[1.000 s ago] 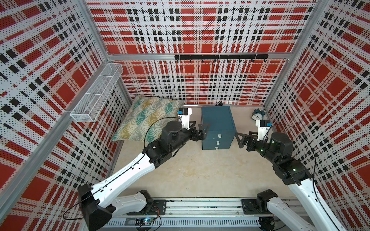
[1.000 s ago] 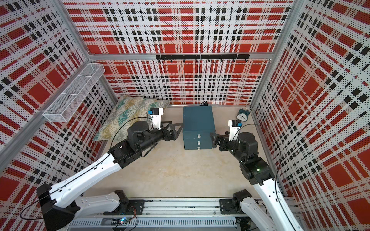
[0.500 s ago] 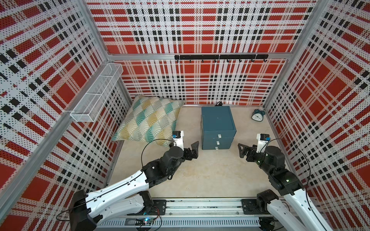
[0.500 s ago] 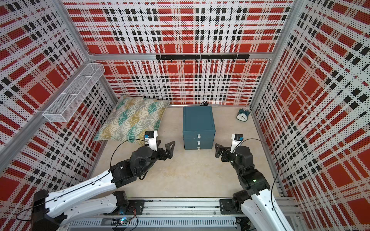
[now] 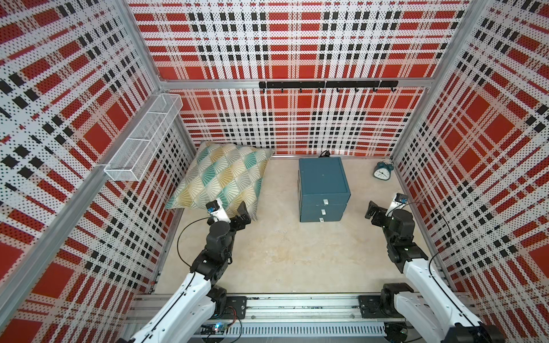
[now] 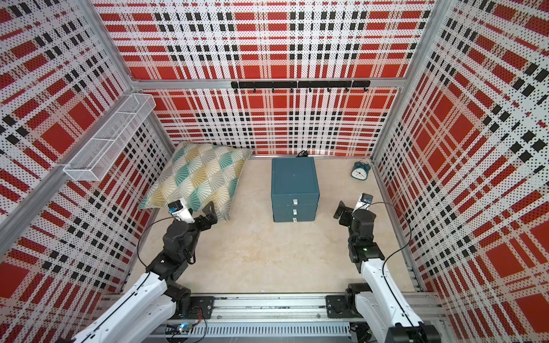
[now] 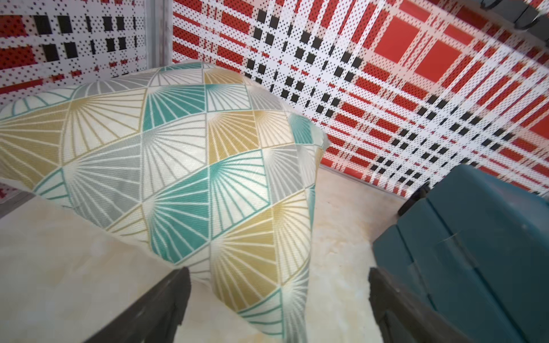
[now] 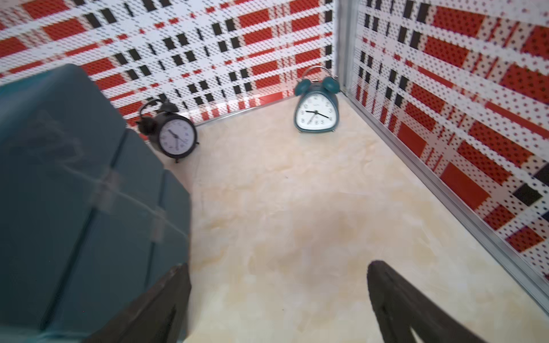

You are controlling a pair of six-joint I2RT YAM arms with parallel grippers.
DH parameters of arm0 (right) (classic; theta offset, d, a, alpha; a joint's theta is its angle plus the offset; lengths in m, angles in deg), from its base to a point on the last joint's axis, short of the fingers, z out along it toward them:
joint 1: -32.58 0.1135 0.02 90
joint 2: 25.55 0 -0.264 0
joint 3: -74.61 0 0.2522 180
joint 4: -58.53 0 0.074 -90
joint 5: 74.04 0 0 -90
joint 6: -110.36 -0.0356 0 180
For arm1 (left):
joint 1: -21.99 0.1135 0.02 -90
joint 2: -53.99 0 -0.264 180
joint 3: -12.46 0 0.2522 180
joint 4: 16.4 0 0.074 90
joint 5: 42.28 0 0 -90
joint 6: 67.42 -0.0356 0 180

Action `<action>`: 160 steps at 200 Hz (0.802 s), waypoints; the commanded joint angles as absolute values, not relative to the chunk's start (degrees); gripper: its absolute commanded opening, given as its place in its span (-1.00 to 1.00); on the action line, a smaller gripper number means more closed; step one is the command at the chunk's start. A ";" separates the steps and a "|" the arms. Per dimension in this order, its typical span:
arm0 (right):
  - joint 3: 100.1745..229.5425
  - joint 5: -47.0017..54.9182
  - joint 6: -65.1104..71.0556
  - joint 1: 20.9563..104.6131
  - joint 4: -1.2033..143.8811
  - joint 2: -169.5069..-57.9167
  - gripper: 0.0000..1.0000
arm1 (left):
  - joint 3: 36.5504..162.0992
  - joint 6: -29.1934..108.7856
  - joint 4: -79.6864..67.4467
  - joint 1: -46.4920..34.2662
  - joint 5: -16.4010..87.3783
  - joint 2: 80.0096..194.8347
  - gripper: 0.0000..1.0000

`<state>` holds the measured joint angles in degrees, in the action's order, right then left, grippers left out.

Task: Place the cookies into the drawer by color
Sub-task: Reset both arms

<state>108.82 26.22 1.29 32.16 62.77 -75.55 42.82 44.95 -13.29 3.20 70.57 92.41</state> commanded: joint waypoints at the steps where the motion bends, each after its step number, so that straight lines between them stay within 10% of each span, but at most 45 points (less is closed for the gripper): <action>1: 106.40 22.61 1.68 29.02 50.00 -78.64 1.00 | 39.83 39.54 -19.94 8.29 70.26 91.28 0.98; 160: 101.36 26.46 8.78 29.73 11.43 -105.54 1.00 | 34.47 26.55 -70.54 23.74 55.68 128.61 0.98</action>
<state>100.92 25.80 7.10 29.16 16.78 -105.82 33.03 27.64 -58.25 23.31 58.00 124.32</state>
